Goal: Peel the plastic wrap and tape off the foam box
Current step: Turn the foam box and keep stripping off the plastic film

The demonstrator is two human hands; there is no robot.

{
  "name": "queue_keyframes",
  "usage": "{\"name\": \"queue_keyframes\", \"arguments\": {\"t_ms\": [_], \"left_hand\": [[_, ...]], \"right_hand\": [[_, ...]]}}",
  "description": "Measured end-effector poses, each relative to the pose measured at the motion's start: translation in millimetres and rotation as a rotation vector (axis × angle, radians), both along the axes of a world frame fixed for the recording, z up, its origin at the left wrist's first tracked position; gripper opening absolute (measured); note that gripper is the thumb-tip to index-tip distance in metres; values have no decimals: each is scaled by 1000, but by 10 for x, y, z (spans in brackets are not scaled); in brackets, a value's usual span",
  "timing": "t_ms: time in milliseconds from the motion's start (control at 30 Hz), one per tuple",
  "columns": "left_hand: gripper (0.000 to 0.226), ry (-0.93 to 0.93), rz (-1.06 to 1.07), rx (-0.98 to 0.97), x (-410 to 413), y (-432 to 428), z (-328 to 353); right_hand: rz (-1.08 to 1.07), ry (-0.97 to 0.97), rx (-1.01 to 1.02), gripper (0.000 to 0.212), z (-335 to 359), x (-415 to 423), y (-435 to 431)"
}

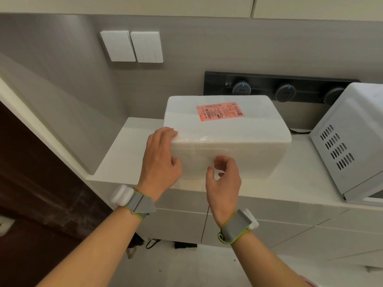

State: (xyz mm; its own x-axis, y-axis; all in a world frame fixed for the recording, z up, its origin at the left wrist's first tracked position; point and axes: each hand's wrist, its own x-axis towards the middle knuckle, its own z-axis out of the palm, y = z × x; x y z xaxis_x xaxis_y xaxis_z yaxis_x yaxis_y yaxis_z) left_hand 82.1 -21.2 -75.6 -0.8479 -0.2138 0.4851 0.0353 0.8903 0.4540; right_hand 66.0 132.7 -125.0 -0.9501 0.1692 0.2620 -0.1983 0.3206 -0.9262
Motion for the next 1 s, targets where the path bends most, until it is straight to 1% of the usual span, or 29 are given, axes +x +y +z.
{"name": "queue_keyframes", "arguments": {"t_ms": [200, 467, 733, 1000], "left_hand": [[62, -9, -4, 0, 9, 3, 6], [63, -14, -13, 1, 21, 4, 3], [63, -10, -14, -3, 13, -3, -19], [64, 2, -15, -6, 0, -8, -38]], "right_hand": [[6, -11, -8, 27, 7, -22, -22], [-24, -42, -100, 24, 21, -56, -79], [-35, 32, -20, 22, -72, -55, -34], [-65, 31, -1, 26, -128, -16, -18]]}}
